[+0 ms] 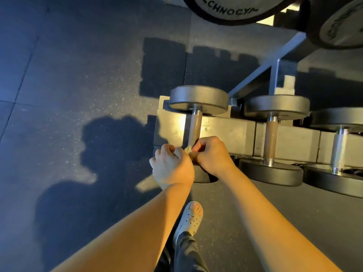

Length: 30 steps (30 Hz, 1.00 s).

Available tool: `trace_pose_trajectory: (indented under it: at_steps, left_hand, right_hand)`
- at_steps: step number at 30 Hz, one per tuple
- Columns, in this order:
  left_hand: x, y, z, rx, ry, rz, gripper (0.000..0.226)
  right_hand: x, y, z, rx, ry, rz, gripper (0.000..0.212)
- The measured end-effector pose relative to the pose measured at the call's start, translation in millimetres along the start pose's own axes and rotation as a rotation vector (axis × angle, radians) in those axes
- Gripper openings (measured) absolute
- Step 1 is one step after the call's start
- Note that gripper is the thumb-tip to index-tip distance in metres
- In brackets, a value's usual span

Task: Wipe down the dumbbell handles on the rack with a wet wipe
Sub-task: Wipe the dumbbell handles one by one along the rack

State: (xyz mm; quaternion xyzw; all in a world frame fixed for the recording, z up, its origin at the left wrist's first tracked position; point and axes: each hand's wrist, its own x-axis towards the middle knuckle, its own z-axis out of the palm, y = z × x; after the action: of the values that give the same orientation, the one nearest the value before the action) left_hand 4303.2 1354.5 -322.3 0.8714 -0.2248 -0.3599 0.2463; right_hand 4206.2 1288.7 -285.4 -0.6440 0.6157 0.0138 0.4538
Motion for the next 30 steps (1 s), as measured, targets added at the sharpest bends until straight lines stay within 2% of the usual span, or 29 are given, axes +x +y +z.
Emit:
trace_pose_trajectory:
  at_steps: [1,3,5,7,8,11,12,14,16,19,21,23,25,27,29,30]
  left_hand:
    - [-2.6,2.1,-1.4,-0.011,0.011,0.001,0.044]
    - [-4.3,3.9,-4.2,-0.018,0.008,0.035,0.045]
    - [-2.7,0.8,-8.3,0.021,-0.094,0.086,0.037]
    - [5.5,-7.4,-18.5,0.056,-0.196,0.170,0.036]
    - [12.0,-12.2,-22.7,0.063,-0.228,0.236,0.039]
    - [20.7,-8.1,-31.4,0.021,-0.195,0.431,0.032]
    - [21.9,-1.5,-28.9,-0.032,-0.215,0.447,0.030]
    - [22.7,12.6,-22.6,-0.121,-0.318,0.457,0.025]
    - [23.8,20.7,-14.7,-0.104,-0.378,0.486,0.014]
    - [27.9,28.9,-4.8,-0.177,-0.271,0.419,0.006]
    - [28.5,38.7,-1.0,-0.272,-0.219,0.315,0.011]
    - [32.8,46.0,2.5,-0.332,-0.134,0.265,0.015]
    - [39.0,55.8,1.1,-0.277,-0.008,0.281,0.020]
    - [43.7,69.3,6.6,-0.300,0.052,0.250,0.027]
    - [43.3,84.8,11.3,-0.335,0.060,0.175,0.027]
    - [45.2,89.7,14.6,-0.356,0.052,0.107,0.026]
  right_hand:
    - [2.4,-2.7,-4.3,-0.026,-0.004,0.003,0.012]
    - [15.6,-16.3,-8.6,-0.028,0.146,-0.063,0.011]
    - [28.0,-30.3,-10.0,0.041,0.380,-0.113,0.013]
    - [31.9,-35.3,-7.8,0.109,0.477,-0.121,0.014]
    - [30.1,-31.2,-5.2,0.108,0.431,-0.105,0.014]
    - [10.9,-15.6,6.1,-0.086,0.133,0.032,0.008]
    - [5.6,-11.6,7.3,-0.056,0.087,0.069,0.006]
    - [2.2,-10.5,1.1,0.208,0.140,0.125,0.011]
    - [2.5,-19.1,-14.6,0.515,0.216,0.181,0.015]
    - [2.6,-34.7,-35.2,0.718,0.172,0.178,0.017]
    - [-0.6,-40.3,-48.0,0.606,0.233,0.078,0.017]
    - [1.4,-45.4,-66.5,0.298,0.497,-0.139,0.017]
    - [15.9,-56.2,-89.0,0.134,0.702,-0.266,0.014]
    - [43.3,-67.6,-104.0,-0.073,0.666,-0.285,0.024]
    - [70.2,-79.8,-98.9,-0.272,0.512,-0.283,0.041]
    - [78.3,-85.1,-90.5,-0.278,0.449,-0.273,0.043]
